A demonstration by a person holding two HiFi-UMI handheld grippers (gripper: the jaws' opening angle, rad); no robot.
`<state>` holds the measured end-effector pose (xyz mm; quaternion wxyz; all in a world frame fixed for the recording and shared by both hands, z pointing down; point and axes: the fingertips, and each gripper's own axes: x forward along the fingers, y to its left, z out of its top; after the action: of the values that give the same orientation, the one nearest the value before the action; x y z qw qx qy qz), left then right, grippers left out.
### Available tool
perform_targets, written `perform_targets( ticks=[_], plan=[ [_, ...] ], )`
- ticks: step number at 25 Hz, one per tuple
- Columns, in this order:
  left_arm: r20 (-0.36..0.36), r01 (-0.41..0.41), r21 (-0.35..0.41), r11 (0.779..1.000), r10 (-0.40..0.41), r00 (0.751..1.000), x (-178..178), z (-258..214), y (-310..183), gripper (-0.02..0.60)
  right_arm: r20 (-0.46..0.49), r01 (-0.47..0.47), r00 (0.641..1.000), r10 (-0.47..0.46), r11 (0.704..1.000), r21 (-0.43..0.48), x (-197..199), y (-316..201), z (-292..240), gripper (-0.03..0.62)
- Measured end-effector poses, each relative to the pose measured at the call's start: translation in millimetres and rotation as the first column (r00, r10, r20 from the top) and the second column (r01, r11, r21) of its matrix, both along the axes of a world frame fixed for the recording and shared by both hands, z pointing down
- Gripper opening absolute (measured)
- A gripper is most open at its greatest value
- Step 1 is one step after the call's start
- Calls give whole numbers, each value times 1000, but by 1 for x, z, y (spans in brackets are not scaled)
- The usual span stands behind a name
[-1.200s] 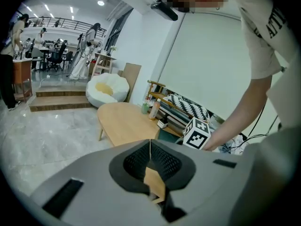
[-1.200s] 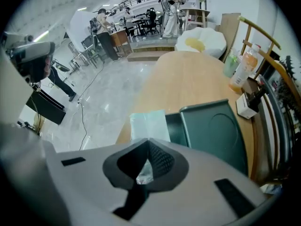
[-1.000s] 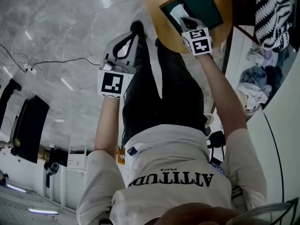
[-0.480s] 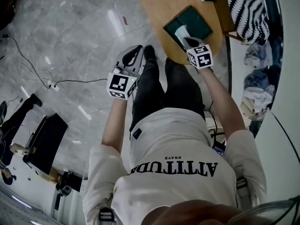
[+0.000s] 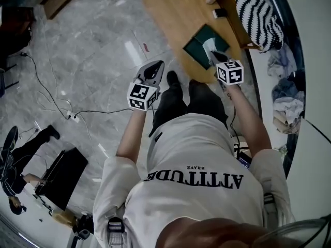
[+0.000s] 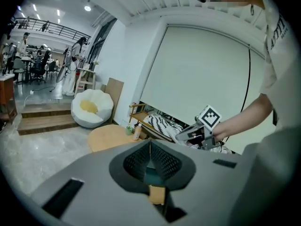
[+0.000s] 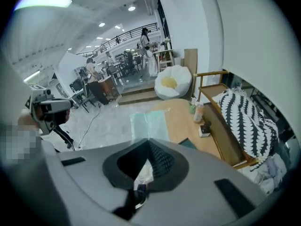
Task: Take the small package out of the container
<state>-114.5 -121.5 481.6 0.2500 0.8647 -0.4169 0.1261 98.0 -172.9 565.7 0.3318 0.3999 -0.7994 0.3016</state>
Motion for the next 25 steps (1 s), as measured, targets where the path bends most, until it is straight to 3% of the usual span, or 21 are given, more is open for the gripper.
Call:
perform_targets(
  ticks=[11,25],
  plan=[
    [-6,-99,47,994,100,995,9,-55,-10,23,90,-170,983,160,979,111,33,15,-101,20],
    [19,-79,155,985,77,997,62,-114,21,23,176,-252,961,215,940,228,116,60,-184,20]
  ],
)
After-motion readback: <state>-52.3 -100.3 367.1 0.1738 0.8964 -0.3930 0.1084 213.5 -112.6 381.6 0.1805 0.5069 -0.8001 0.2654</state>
